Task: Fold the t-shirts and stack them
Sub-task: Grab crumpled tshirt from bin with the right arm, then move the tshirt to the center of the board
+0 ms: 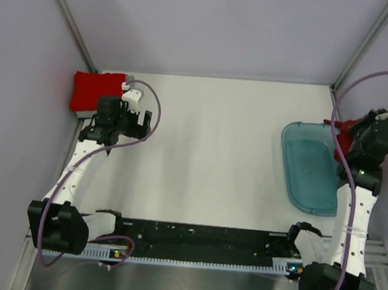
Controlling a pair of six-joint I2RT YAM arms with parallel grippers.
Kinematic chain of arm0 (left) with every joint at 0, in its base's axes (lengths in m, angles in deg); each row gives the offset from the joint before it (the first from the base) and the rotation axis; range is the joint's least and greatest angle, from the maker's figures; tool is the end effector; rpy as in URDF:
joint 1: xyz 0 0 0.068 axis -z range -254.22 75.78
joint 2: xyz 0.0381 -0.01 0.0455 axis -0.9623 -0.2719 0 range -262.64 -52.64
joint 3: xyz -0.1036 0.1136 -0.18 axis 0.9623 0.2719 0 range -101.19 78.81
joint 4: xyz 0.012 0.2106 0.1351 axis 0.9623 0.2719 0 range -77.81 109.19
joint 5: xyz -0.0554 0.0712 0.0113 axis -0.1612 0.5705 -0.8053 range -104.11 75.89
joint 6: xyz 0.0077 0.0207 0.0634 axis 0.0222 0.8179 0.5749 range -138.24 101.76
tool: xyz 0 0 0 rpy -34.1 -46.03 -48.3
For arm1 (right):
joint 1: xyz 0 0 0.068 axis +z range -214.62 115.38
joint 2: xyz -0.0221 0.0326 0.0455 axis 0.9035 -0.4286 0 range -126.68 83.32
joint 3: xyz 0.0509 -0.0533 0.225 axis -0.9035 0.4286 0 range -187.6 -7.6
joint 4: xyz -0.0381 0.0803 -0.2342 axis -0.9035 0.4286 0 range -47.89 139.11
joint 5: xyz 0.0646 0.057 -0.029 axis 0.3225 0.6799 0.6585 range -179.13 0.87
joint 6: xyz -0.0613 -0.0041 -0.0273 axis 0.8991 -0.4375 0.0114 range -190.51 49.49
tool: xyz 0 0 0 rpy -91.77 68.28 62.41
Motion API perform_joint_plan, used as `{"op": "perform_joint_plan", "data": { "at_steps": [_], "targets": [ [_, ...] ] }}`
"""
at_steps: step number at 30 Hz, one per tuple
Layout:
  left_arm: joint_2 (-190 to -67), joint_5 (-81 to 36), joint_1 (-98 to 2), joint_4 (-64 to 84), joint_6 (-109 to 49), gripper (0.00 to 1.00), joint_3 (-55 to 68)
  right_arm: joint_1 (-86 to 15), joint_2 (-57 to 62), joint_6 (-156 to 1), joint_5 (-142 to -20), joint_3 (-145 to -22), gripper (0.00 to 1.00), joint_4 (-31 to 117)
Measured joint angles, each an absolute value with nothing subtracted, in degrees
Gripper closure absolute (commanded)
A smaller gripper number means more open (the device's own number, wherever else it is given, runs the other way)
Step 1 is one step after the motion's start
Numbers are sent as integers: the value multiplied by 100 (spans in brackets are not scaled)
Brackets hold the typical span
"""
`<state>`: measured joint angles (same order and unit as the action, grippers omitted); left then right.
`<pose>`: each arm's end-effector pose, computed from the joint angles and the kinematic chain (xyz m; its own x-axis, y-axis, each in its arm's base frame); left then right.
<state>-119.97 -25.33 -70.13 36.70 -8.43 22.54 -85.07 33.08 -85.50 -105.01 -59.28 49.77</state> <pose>0.2746 -0.0301 0.2631 -0.5328 0.2056 -0.8209 0.3234 0.9459 0.0270 0.2119 -0.0946 0.3398 0.0546 0.2450 -0.9680 0.5970 0.7691 0.2283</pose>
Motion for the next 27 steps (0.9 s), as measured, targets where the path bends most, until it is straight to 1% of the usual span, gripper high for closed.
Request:
{"op": "perform_joint_plan", "data": {
  "at_steps": [3,6,9,13,15,18,21,24,27],
  "targets": [
    [-11997,-2538,-7028,3670,-845,2,2191,-8142,3289,-8355,-9587,-7025,100,5034],
    [-12001,-2542,-7076,3670,-867,2,2077,-7410,3114,-8086,-8683,-8310,100,4780],
    [-12036,-2546,-7131,3666,-904,2,1920,-6942,2843,-7870,-8171,-9224,100,4369],
    [-12146,-2566,-7214,3666,-935,2,1771,-6776,2375,-8095,-7157,-10253,100,3849],
    [-12183,-2616,-7314,3673,-959,2,1762,-6234,2078,-8342,-6527,-10649,100,3550],
    [-12233,-2680,-7633,3705,-1001,2,1740,-4807,1669,-8416,-5710,-10859,100,3342],
    [-12270,-2691,-8053,3716,-1044,2,1649,-3301,1162,-7944,-5078,-10863,100,3622],
    [-12294,-2697,-8442,3745,-1066,1,1496,-2322,412,-7708,-4311,-10857,100,3766],
    [-12301,-2732,-8796,3749,-1075,1,1375,-1922,-383,-8045,-3483,-10653,100,3489]
  ]
}}
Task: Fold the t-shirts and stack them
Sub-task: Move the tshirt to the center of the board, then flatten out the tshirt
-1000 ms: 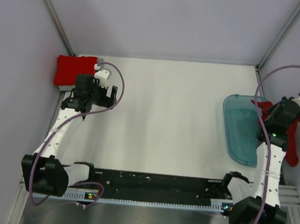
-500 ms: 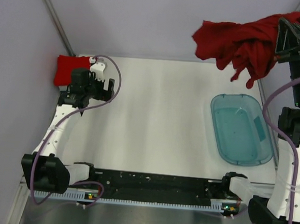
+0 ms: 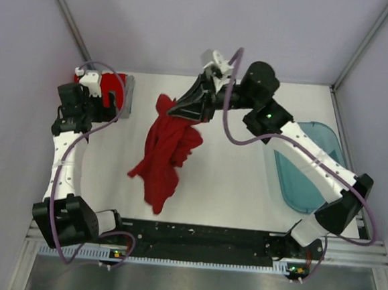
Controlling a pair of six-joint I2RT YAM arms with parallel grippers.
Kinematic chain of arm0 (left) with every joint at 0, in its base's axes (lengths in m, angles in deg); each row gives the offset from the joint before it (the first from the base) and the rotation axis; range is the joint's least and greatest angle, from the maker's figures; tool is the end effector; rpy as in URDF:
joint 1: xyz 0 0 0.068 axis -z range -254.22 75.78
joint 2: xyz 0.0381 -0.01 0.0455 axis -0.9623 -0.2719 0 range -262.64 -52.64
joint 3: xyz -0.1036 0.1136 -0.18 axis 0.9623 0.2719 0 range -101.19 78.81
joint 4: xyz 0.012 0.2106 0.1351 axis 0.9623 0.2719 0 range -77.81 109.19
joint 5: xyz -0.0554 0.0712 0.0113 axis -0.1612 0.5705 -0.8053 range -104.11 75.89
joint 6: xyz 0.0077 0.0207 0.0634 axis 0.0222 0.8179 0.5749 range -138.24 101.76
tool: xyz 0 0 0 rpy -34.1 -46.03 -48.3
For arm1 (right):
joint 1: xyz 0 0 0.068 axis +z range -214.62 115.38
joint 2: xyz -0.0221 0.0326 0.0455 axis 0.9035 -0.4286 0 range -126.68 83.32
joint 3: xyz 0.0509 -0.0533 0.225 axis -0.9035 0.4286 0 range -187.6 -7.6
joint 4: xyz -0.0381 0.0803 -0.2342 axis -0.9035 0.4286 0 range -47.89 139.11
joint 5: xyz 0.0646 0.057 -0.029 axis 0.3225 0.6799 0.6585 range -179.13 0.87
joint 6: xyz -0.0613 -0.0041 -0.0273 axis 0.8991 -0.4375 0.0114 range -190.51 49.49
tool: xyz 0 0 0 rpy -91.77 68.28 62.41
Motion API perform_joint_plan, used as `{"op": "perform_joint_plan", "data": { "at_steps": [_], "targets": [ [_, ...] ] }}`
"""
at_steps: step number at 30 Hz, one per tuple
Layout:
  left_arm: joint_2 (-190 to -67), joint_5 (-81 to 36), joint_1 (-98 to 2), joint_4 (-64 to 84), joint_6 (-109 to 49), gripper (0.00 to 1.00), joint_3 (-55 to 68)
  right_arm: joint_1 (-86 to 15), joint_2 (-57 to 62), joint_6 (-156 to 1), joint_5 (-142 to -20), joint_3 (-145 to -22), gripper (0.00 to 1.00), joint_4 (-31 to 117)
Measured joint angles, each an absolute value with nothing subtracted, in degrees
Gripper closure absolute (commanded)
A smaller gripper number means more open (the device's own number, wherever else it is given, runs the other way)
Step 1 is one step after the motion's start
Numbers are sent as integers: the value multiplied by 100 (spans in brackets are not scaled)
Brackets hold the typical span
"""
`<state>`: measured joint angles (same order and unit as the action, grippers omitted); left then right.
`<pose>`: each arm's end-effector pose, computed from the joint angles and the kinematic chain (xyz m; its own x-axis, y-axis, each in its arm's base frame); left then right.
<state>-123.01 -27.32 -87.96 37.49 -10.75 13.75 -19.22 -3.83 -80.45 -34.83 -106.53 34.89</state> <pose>0.2849 0.0570 0.3008 -0.4955 0.0094 -0.8685 0.0247 0.9997 -0.0033 0.1967 0.2616 0.4803 0.0605 0.2046 -0.9770 -0.9797 -0.1750 -0.0974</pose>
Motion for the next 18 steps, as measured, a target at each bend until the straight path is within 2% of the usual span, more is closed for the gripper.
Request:
{"op": "perform_joint_plan", "data": {
  "at_steps": [3,7,9,11,12,13,15,17,18],
  "targets": [
    [-12301,-2743,-9058,3749,-1062,1,1327,-1952,-709,-8032,-3011,-10207,100,3567],
    [-12307,-2870,-9179,3758,-946,3,1327,-2287,-656,-7203,-2807,-9534,100,4214],
    [-12307,-3110,-9176,3749,-841,5,1349,-2625,-506,-6819,-2733,-8988,83,4352],
    [-12305,-3418,-9174,3738,-719,5,1439,-3028,-464,-6574,-2831,-8575,77,4463],
    [-12303,-3606,-9174,3736,-649,5,1520,-3253,-499,-6469,-3041,-8435,67,4531],
    [-12303,-3777,-9174,3736,-598,5,1603,-3465,-578,-6401,-3387,-8387,60,4625],
    [-12303,-4098,-9174,3771,-511,5,1780,-3766,-877,-6386,-4381,-8520,52,4782],
    [-12303,-4321,-9172,3799,-448,5,1898,-3950,-1432,-6451,-5502,-9112,45,5307],
    [-12303,-4384,-9172,3804,-411,5,1935,-3987,-1749,-6502,-5974,-9491,37,5593]
  ]
}}
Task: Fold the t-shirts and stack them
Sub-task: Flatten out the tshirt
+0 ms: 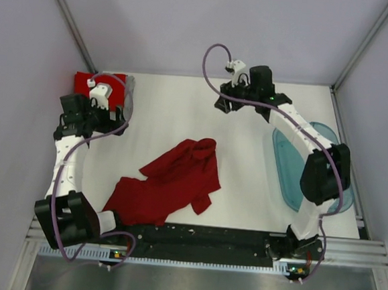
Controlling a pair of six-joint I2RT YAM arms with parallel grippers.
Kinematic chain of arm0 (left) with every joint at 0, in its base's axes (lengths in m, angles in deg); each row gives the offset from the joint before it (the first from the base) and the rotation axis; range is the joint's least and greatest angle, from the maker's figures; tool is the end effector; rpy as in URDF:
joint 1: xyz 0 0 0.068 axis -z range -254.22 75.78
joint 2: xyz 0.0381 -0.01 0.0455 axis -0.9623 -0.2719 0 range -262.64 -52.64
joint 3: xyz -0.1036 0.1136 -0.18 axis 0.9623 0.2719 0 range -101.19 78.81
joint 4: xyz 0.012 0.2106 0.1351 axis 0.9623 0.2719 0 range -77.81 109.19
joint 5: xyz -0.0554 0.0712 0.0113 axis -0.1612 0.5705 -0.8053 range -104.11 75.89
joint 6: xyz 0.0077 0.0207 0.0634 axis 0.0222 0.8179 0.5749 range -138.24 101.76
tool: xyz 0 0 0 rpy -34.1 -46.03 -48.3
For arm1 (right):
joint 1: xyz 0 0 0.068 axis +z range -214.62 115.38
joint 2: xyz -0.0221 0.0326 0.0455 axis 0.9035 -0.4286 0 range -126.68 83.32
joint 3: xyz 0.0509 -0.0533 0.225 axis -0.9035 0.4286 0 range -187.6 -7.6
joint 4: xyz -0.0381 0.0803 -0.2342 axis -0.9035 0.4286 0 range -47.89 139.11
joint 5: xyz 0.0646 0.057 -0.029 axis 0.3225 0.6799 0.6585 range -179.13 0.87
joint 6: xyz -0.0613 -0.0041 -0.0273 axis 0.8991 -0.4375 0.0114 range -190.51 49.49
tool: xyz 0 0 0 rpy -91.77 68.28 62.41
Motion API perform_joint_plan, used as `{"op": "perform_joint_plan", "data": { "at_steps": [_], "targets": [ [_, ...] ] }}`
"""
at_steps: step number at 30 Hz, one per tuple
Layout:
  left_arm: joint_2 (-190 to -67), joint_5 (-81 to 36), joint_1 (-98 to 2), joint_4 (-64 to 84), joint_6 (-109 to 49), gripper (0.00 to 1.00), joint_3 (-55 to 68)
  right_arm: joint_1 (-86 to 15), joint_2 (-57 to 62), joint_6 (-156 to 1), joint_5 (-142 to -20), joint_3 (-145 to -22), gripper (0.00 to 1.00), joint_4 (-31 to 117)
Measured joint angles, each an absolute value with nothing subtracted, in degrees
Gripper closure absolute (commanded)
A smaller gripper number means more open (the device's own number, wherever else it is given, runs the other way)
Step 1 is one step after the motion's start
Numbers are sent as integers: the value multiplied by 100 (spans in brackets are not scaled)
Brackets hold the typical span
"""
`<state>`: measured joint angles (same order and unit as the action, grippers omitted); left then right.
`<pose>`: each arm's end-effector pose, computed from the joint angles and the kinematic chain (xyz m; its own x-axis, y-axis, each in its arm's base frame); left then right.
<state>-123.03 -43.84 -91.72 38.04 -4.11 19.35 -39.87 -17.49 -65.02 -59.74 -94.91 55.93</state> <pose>0.2759 0.0591 0.2694 -0.5250 0.0567 -0.8492 0.2536 0.9629 -0.0925 0.3618 0.1958 0.2844 -0.3420 -0.2497 -0.9059 -0.7973 0.5874 0.1391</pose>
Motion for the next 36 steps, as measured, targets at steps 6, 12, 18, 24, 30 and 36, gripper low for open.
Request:
{"op": "perform_joint_plan", "data": {
  "at_steps": [6,12,18,24,30,36],
  "targets": [
    [-12301,-4544,-9172,4164,105,6,2024,-3707,-2062,-6854,-7568,-9709,16,6634],
    [-12275,-4662,-9058,5080,1229,5,2344,-2405,-1469,-7444,-8473,-8068,25,6999],
    [-12242,-3936,-8929,5441,2219,5,3454,-2341,-1284,-7929,-8186,-7130,25,7073],
    [-12554,-3217,-8927,5203,2652,4,3806,-2381,-1035,-7837,-8049,-7508,21,6973],
    [-13304,-3228,-8927,5004,2945,3,3683,-2376,-1142,-7597,-7706,-8415,20,6691],
    [-13219,-3283,-8838,4827,3454,30,3839,-2365,-2062,-7361,-7448,-8990,20,6566]
  ]
}}
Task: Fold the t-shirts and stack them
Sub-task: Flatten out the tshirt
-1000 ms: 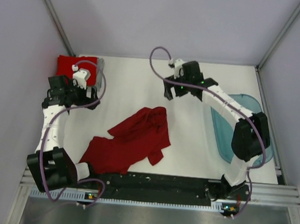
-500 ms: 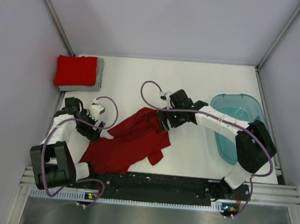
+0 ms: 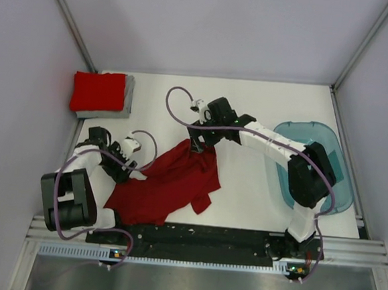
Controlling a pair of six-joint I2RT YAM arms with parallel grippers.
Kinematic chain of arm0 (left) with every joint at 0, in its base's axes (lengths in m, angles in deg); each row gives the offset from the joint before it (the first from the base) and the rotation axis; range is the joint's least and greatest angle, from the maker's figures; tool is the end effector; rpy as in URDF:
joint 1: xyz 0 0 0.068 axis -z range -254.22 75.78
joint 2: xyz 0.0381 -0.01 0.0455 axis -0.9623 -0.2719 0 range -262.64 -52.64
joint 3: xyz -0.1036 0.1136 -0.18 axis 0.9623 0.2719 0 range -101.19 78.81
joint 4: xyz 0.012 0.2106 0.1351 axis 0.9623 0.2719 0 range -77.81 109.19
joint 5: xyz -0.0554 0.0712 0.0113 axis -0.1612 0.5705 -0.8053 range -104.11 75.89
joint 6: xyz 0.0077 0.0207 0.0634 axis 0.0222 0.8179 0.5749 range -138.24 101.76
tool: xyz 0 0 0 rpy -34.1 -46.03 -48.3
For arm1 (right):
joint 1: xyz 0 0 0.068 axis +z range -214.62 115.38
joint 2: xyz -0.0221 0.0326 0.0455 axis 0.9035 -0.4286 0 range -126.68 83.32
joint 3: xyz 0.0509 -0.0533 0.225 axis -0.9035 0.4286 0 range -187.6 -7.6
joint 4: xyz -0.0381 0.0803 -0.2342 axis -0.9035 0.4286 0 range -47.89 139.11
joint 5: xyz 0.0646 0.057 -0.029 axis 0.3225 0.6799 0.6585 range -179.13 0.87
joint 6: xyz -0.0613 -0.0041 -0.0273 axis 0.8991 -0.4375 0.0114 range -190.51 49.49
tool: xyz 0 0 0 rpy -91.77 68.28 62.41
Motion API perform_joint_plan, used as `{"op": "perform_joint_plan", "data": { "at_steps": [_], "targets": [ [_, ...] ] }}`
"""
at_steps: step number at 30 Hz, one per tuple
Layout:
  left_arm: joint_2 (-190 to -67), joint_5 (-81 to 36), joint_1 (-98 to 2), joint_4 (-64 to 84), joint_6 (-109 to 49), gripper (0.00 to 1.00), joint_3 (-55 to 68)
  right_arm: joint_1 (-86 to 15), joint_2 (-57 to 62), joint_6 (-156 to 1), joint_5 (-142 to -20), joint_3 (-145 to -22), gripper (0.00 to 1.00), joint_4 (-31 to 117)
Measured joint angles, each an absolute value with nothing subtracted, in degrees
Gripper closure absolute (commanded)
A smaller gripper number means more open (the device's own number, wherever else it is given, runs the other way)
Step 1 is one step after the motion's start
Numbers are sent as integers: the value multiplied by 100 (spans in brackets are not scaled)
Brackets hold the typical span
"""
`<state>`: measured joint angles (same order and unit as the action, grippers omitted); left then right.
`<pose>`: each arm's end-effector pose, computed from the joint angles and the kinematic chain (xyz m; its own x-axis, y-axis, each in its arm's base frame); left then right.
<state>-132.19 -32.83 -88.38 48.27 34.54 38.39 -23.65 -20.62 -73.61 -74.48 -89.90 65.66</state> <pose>0.2268 0.0395 0.1150 -0.6883 0.6041 -0.4016 0.6544 0.7560 0.0156 0.2948 0.2740 0.2138 -0.5764 -0.4315 -0.6940 -0.7390 0.6377 0.2172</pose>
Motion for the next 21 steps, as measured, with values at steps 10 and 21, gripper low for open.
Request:
{"op": "perform_joint_plan", "data": {
  "at_steps": [10,21],
  "targets": [
    [-13110,-3521,-8682,5146,3683,100,3902,-2348,-2665,-6948,-7461,-9143,100,7134],
    [-13009,-3346,-8687,5450,2254,100,1242,-2647,-1393,-6722,-8020,-10214,100,7519]
  ]
}}
